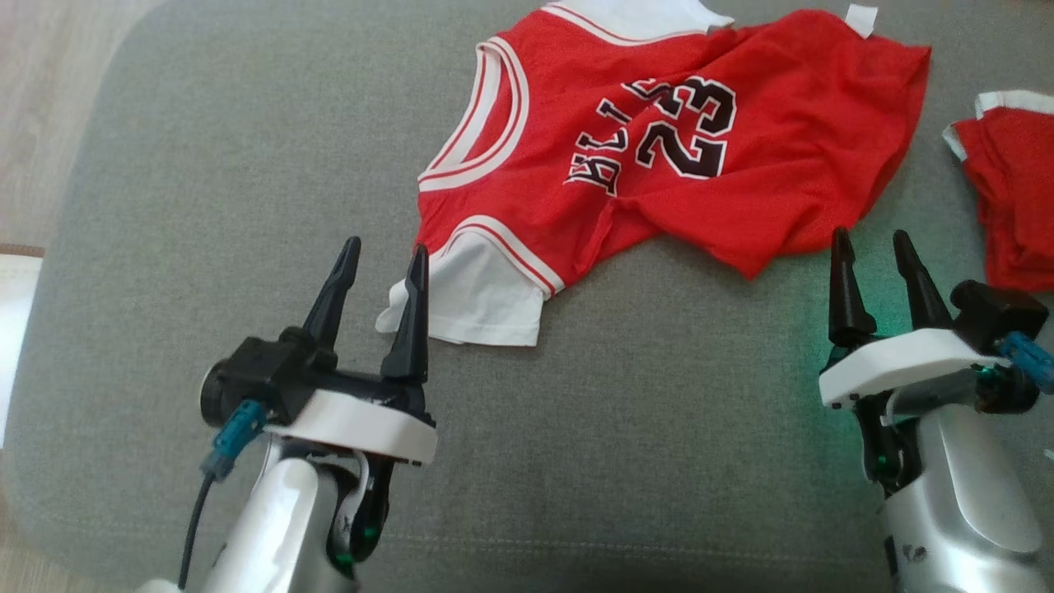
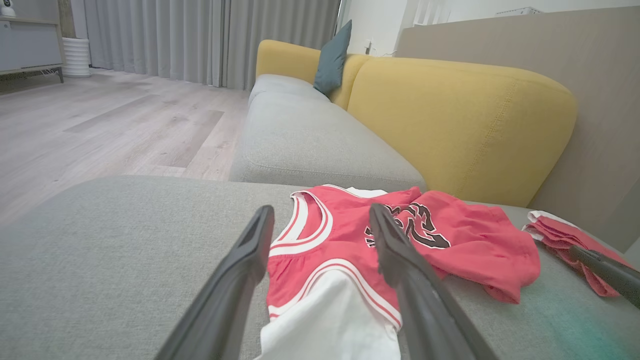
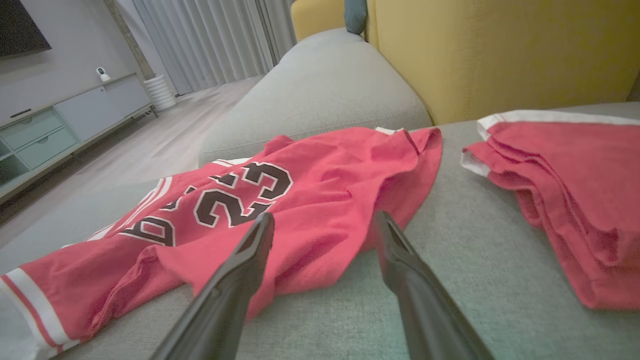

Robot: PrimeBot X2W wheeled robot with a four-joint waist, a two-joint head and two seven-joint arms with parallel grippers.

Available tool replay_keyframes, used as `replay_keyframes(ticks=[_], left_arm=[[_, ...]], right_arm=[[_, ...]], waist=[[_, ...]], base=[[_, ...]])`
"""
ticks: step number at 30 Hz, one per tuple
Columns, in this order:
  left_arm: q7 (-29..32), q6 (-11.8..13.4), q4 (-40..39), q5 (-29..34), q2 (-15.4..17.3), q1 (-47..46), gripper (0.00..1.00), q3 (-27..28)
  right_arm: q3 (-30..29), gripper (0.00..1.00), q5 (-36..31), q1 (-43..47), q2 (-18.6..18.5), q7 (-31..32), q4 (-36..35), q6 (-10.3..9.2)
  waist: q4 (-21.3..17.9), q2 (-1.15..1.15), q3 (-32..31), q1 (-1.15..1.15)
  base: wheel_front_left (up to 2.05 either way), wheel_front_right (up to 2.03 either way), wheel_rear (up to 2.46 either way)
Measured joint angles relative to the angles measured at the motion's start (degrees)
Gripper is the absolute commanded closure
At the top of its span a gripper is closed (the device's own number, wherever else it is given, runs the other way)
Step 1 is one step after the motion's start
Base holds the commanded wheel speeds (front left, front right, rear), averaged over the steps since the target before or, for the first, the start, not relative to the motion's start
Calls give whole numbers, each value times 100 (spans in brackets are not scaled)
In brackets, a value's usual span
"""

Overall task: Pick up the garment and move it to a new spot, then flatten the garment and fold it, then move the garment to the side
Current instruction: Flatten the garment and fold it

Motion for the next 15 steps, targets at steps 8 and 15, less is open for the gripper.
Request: replay_keyframes(ticks=[8,15], left_arm=[[0,-32,2,40,-1,-200,0,-25],[0,-80,71,41,-1,-210,0,-77]], right_arm=[[-212,0,151,-261,30,2,495,0],[-238,0,277,-642,31,-23,973,-1]], waist=[[27,0,237,0],[160,0,383,0]], base=[[0,0,0],[0,0,0]])
